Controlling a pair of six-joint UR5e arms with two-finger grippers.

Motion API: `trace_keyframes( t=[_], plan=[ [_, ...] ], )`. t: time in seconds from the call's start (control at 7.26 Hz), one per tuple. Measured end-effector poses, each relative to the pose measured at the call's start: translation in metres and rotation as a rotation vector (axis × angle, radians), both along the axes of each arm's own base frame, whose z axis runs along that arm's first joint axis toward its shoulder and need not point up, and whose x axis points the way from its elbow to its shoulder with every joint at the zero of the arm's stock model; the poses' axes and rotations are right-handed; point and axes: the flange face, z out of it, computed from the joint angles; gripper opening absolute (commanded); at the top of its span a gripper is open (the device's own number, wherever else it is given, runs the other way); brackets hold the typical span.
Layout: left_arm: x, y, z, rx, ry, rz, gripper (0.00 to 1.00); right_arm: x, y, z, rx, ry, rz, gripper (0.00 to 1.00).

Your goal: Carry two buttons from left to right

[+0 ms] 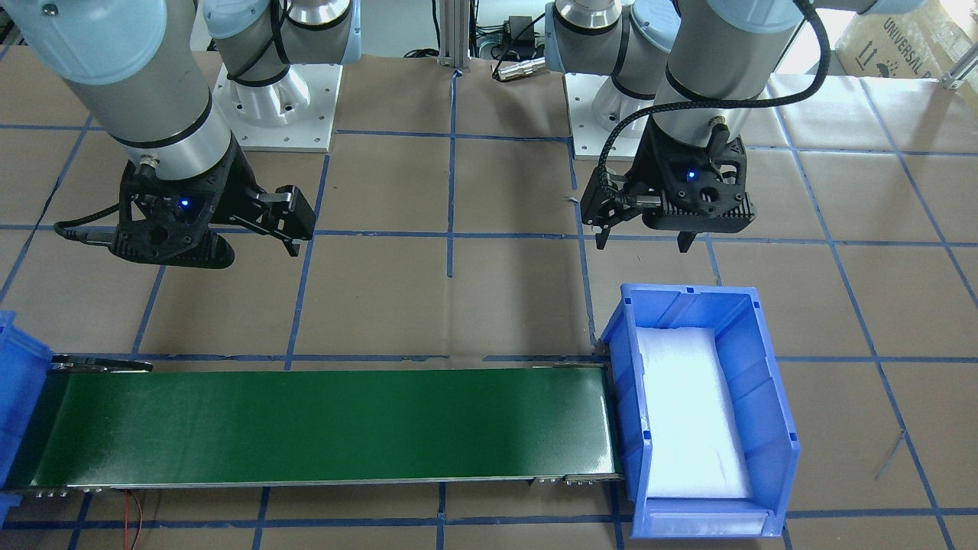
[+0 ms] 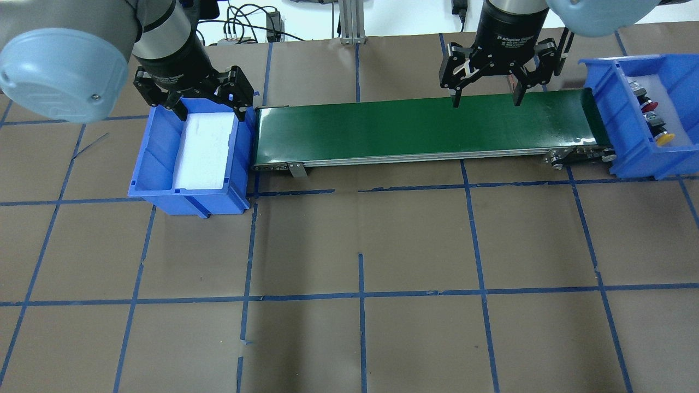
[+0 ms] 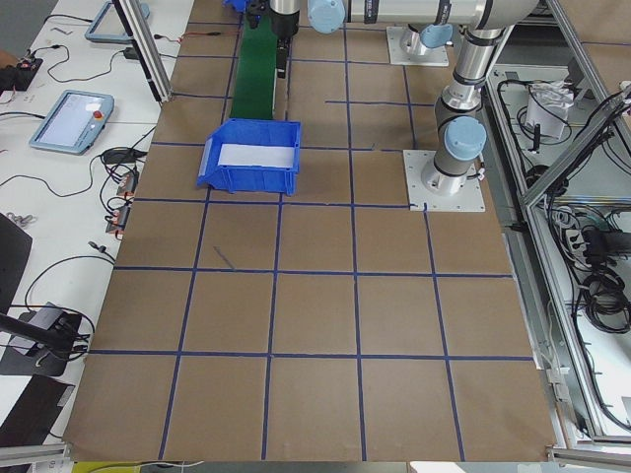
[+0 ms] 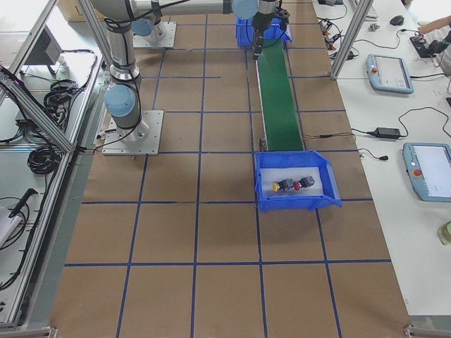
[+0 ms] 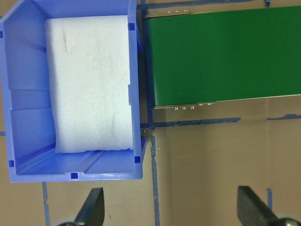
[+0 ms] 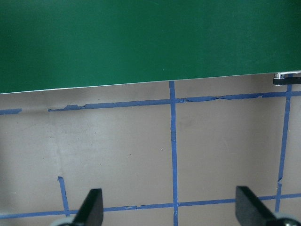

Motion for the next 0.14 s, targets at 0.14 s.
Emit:
trace_keyframes(
  t=[0.14],
  plan=[
    [0.0000, 0.0000, 0.0001, 0.000, 0.000, 0.000, 1.00, -0.0020, 0.0020, -0.0002, -0.008, -0.001, -0.002, 1.00]
  ],
)
